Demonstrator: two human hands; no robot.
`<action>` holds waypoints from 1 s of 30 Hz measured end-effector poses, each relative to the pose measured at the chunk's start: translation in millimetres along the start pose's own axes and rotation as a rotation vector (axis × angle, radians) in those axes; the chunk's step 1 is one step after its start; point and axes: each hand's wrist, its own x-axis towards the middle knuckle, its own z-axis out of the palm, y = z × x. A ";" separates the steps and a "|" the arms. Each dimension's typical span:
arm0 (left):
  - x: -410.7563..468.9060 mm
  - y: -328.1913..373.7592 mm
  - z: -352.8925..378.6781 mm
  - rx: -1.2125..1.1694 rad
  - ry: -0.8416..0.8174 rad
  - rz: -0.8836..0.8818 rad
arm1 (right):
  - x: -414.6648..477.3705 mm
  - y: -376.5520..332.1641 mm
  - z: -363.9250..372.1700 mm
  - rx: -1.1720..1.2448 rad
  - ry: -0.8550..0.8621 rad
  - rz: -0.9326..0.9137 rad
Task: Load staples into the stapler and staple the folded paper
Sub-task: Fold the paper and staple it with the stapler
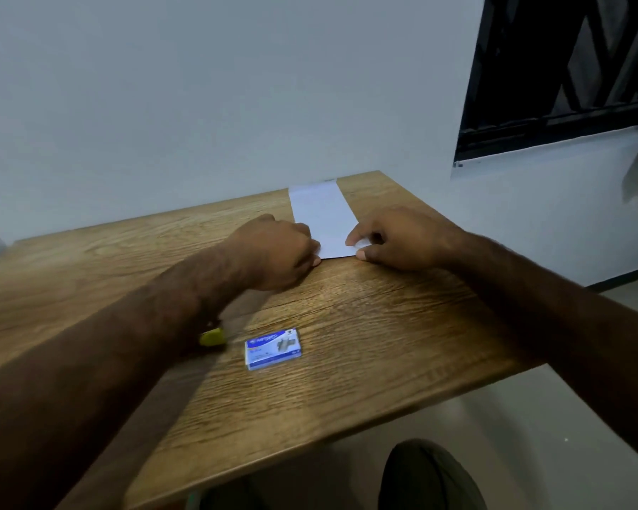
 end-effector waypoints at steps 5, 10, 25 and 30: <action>-48.3 -16.2 11.2 -0.006 0.009 -0.026 | 6.8 -37.9 8.3 0.037 -0.055 -0.078; -81.6 -23.8 19.3 -0.059 0.078 -0.041 | 8.5 -60.0 17.1 0.055 -0.044 -0.148; -73.2 -19.7 16.6 -0.399 0.090 -0.149 | 10.4 -62.4 21.0 0.132 0.012 -0.162; -70.0 -25.1 15.8 -0.563 0.081 -0.215 | 15.8 -61.1 20.2 0.136 0.007 -0.169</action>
